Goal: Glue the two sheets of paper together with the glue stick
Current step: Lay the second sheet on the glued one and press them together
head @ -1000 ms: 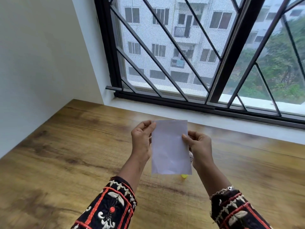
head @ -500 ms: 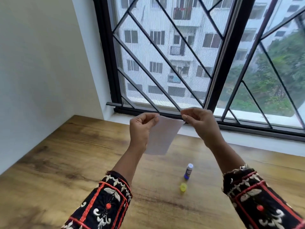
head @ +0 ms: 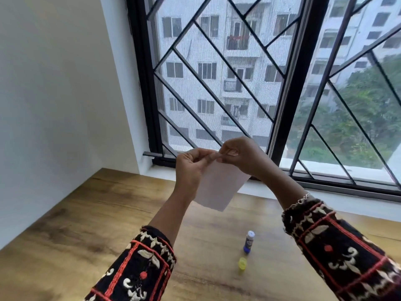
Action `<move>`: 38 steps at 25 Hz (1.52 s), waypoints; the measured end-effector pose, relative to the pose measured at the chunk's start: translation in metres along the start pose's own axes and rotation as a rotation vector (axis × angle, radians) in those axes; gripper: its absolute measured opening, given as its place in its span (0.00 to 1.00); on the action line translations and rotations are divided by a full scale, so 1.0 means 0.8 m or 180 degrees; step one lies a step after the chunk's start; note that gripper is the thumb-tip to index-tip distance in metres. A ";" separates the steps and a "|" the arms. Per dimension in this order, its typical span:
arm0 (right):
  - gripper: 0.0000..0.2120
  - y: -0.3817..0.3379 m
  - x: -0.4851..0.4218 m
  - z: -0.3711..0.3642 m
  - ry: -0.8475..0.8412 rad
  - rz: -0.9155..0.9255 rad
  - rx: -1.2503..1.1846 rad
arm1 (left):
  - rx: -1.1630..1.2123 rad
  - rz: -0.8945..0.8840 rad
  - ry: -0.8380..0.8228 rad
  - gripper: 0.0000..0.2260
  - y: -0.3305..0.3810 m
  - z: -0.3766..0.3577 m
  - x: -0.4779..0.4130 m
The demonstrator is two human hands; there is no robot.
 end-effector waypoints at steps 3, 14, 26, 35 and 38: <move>0.04 -0.005 0.001 0.004 -0.0096 0.0043 -0.0055 | -0.0085 -0.0180 -0.0035 0.02 0.010 -0.006 0.003; 0.05 0.009 0.008 0.035 0.0001 -0.0010 -0.0075 | -0.0066 -0.0388 0.0397 0.11 0.028 -0.014 0.001; 0.04 0.061 0.036 0.065 0.0386 -0.0321 -0.1082 | 0.0395 -0.0330 0.0690 0.14 0.022 -0.002 0.000; 0.03 0.041 0.038 0.057 0.0345 -0.0213 -0.0863 | -0.2559 -0.2073 -0.0224 0.06 0.098 -0.085 0.024; 0.02 0.026 0.038 0.057 0.0407 -0.0032 -0.0645 | -0.2871 -0.1759 -0.0790 0.04 0.090 -0.114 0.014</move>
Point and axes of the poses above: each hand's wrist, its own x-axis away from the middle knuckle, its own z-axis out of the back of the hand, y = z × x, the point moved 8 cm from there along -x, towards the middle knuckle, and after that the axes turned 7 degrees about x, right-handed, at the moved point
